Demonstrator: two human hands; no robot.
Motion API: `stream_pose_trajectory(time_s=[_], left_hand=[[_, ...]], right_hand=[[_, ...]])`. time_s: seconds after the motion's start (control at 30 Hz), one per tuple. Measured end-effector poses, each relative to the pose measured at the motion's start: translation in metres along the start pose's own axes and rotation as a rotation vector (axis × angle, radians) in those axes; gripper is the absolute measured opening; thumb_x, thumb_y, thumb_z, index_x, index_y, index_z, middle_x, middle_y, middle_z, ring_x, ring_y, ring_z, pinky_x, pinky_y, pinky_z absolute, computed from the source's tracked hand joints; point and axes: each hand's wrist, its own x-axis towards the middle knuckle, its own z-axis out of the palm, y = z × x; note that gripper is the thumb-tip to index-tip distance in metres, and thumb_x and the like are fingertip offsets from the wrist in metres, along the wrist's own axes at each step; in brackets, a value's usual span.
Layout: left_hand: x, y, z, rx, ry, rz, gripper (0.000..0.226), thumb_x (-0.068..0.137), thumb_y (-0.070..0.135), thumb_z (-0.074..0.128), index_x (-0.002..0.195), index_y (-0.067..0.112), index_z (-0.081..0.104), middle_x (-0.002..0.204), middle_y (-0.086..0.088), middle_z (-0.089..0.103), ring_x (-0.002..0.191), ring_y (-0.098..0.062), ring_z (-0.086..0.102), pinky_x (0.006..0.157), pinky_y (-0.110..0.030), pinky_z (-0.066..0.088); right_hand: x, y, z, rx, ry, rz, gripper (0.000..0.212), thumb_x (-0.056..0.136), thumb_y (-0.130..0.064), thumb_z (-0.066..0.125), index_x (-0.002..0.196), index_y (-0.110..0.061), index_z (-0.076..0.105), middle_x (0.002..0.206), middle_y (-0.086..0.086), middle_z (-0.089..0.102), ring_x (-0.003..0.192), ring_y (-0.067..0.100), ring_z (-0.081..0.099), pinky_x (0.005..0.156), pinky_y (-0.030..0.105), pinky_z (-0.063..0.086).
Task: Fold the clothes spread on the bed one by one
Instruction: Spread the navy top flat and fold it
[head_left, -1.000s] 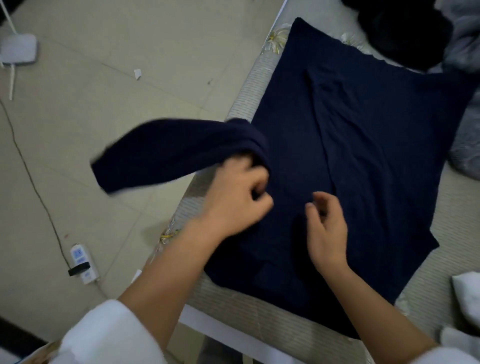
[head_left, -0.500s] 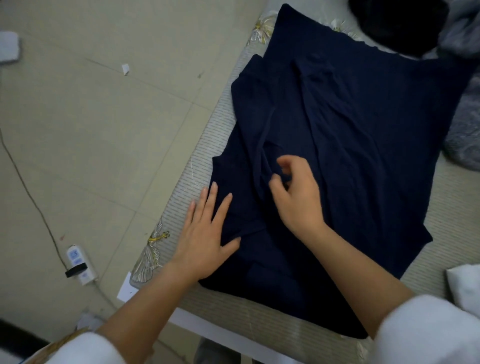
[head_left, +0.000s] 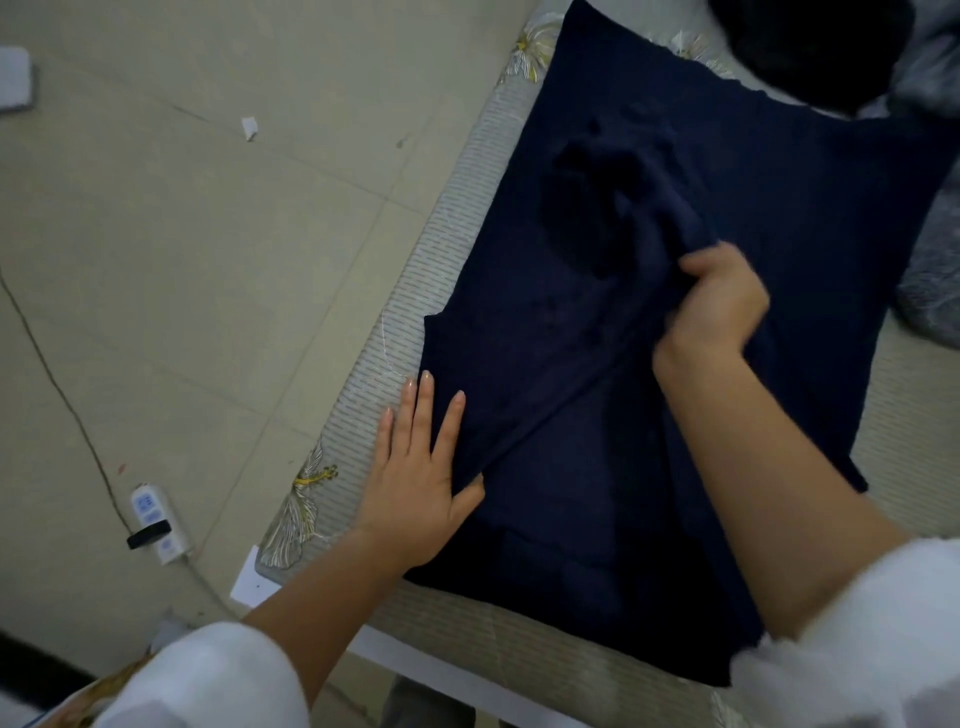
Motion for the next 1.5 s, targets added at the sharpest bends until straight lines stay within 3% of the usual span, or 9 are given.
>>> stream_pose_trajectory(time_s=[0.2,0.33,0.6,0.87,1.07,1.23,1.33,1.43,1.5], left_hand=[[0.002,-0.001,-0.002,0.037,-0.067,-0.009,0.088,0.08,0.069,0.009,0.146,0.022,-0.025,0.151,-0.011,-0.036,0.141,-0.027,-0.031,0.112,-0.041,-0.022],[0.007,0.001,-0.005,0.036,-0.136,-0.041,0.086,0.076,0.072,-0.001,0.138,0.026,-0.038,0.141,-0.007,-0.051,0.133,-0.024,-0.043,0.105,-0.038,-0.031],[0.013,0.008,-0.015,0.078,-0.296,-0.099,0.088,0.085,0.068,0.017,0.128,0.028,-0.048,0.129,-0.005,-0.062,0.118,-0.021,-0.058,0.107,-0.042,-0.027],[0.012,0.01,-0.019,0.107,-0.334,-0.115,0.09,0.066,0.074,-0.006,0.129,0.027,-0.049,0.133,-0.006,-0.059,0.122,-0.022,-0.055,0.095,-0.034,-0.041],[0.015,0.016,-0.025,0.136,-0.377,-0.147,0.091,0.063,0.073,-0.008,0.129,0.025,-0.048,0.13,-0.006,-0.061,0.119,-0.022,-0.057,0.095,-0.035,-0.04],[0.015,0.017,-0.025,0.149,-0.416,-0.156,0.093,0.083,0.073,0.016,0.128,0.023,-0.049,0.127,-0.006,-0.063,0.117,-0.021,-0.059,0.104,-0.04,-0.031],[0.015,0.019,-0.026,0.142,-0.436,-0.16,0.092,0.087,0.07,0.019,0.127,0.023,-0.049,0.127,-0.007,-0.063,0.116,-0.022,-0.059,0.108,-0.042,-0.026],[0.016,0.02,-0.027,0.155,-0.458,-0.175,0.092,0.088,0.068,0.021,0.124,0.024,-0.052,0.125,-0.006,-0.065,0.116,-0.023,-0.059,0.11,-0.044,-0.024],[0.016,0.021,-0.028,0.165,-0.47,-0.181,0.09,0.088,0.068,0.02,0.122,0.026,-0.053,0.122,-0.006,-0.066,0.118,-0.024,-0.056,0.111,-0.045,-0.023]], right_hand=[[0.0,0.0,-0.033,0.311,-0.191,0.399,0.042,0.089,-0.018,0.051,0.128,-0.008,0.059,0.123,0.013,0.063,0.117,0.033,0.058,0.099,0.046,0.046],[0.021,-0.031,-0.002,0.122,-0.286,0.312,0.039,0.094,-0.03,0.053,0.125,-0.008,0.061,0.119,0.013,0.067,0.111,0.029,0.063,0.098,0.044,0.049],[0.074,-0.102,0.011,-0.077,-0.057,-0.132,0.047,0.087,0.007,0.049,0.127,-0.016,0.058,0.117,0.01,0.066,0.101,0.027,0.066,0.087,0.044,0.056],[0.122,-0.046,-0.109,-0.374,0.265,0.302,0.043,0.092,-0.01,0.054,0.135,-0.015,0.05,0.131,0.008,0.057,0.107,0.024,0.062,0.077,0.036,0.058],[0.124,-0.05,-0.125,-0.295,0.25,0.085,0.05,0.089,0.002,0.055,0.137,-0.009,0.046,0.126,0.007,0.058,0.099,0.021,0.062,0.081,0.037,0.058],[0.113,-0.042,-0.14,-1.089,0.331,-0.202,0.067,0.086,-0.009,0.061,0.144,-0.001,0.029,0.144,0.019,0.038,0.13,0.033,0.04,0.108,0.037,0.028],[0.093,-0.028,-0.14,-1.436,0.079,-0.541,0.069,0.089,-0.023,0.058,0.148,-0.003,0.026,0.153,0.02,0.023,0.141,0.034,0.023,0.112,0.035,0.014],[0.073,0.0,-0.147,-1.676,-0.334,-0.402,0.066,0.099,-0.041,0.041,0.154,-0.017,0.013,0.161,0.009,0.001,0.148,0.025,-0.002,0.118,0.041,0.003],[0.058,0.011,-0.154,-1.715,-0.379,-0.362,0.065,0.1,-0.044,0.034,0.154,-0.02,0.007,0.162,0.005,-0.004,0.148,0.022,-0.009,0.119,0.042,-0.003]])
